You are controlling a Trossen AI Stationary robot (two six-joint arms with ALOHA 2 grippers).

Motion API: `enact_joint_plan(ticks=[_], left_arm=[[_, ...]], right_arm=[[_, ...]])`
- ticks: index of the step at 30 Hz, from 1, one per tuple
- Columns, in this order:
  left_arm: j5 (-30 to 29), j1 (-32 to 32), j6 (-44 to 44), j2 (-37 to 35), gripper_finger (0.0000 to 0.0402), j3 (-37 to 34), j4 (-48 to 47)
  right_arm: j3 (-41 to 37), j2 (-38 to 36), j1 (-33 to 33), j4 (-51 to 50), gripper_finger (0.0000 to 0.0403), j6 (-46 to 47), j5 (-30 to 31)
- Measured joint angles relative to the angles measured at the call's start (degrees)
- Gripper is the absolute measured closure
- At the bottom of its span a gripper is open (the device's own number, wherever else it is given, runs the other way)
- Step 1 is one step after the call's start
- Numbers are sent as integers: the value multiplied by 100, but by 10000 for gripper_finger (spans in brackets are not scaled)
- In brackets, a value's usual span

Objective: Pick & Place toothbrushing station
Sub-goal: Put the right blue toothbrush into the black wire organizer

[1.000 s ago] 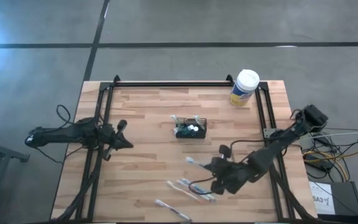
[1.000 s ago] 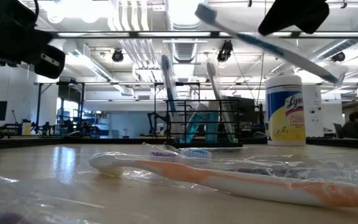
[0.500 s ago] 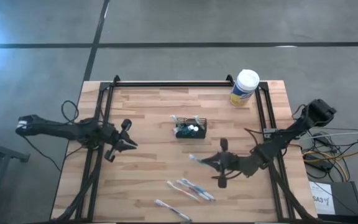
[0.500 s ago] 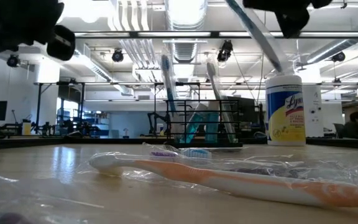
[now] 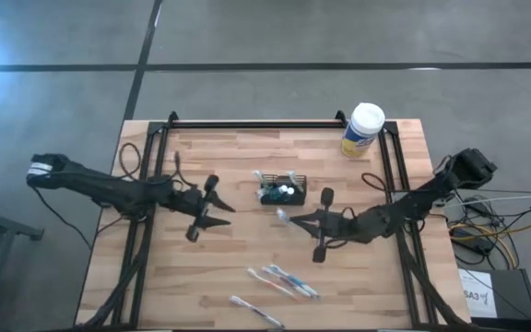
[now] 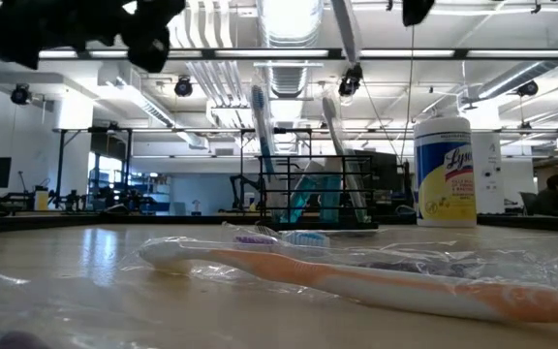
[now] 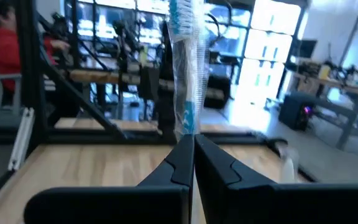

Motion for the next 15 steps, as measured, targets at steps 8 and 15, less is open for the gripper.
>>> enact_joint_plan(ticks=[8, 15], left_arm=[[106, -51, 135, 1163, 205, 1184, -26], [214, -74, 209, 1810, 198, 1821, 308]], right_arm=[[520, 85, -304, 55, 395, -387, -658], [670, 85, -446, 450, 395, -638, -881]])
